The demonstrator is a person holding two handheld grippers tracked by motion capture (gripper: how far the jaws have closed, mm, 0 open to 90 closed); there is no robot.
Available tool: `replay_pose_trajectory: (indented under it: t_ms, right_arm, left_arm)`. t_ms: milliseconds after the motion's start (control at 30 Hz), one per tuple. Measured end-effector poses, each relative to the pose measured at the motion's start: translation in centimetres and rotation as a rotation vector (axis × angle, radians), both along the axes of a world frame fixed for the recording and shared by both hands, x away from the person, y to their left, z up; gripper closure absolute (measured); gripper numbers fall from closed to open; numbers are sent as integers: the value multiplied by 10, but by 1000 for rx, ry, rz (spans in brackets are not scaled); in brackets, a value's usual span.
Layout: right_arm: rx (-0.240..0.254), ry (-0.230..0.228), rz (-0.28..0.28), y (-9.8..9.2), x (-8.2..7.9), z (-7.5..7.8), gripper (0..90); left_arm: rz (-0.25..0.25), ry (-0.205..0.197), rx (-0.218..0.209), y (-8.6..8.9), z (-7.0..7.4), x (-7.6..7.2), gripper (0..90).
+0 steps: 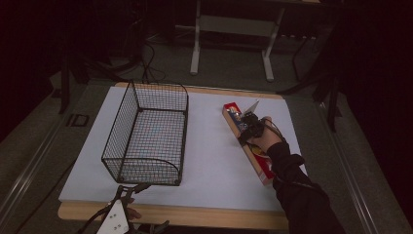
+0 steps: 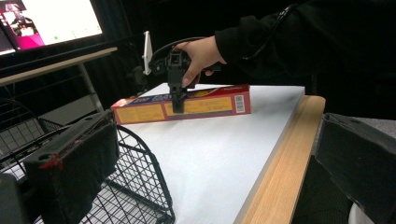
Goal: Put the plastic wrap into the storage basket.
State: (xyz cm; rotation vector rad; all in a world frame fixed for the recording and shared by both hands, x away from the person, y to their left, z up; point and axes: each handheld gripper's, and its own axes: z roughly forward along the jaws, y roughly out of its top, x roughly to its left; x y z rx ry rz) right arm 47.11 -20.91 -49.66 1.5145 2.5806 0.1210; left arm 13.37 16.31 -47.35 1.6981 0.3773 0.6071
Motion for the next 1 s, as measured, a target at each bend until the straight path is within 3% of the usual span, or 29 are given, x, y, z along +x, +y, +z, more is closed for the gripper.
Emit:
replay_pose_trajectory:
  t_ms: [100, 200, 233, 433, 900, 1000]
  right_arm:
    - [2, 23, 11, 3, 0, -3, 344]
    - [-18, 28, 13, 5, 0, -3, 347]
    - [-21, 29, -18, 7, 1, -3, 362]
    - [6, 30, -48, 4, 1, 0, 392]
    - [63, -70, -94, -2, -3, 36, 394]
    - [62, -67, -90, 0, -4, 43, 393]
  left_arm:
    - [-1, -3, 0, 0, 0, 0, 1]
    - [0, -2, 2, 0, 0, 0, 1]
    - [-1, -1, 3, 0, 0, 0, 1]
    - [2, -2, 8, -1, 0, 0, 1]
    - [6, -2, 13, -1, -1, 1, 1]
    - [6, 1, 13, -2, -1, 1, 1]
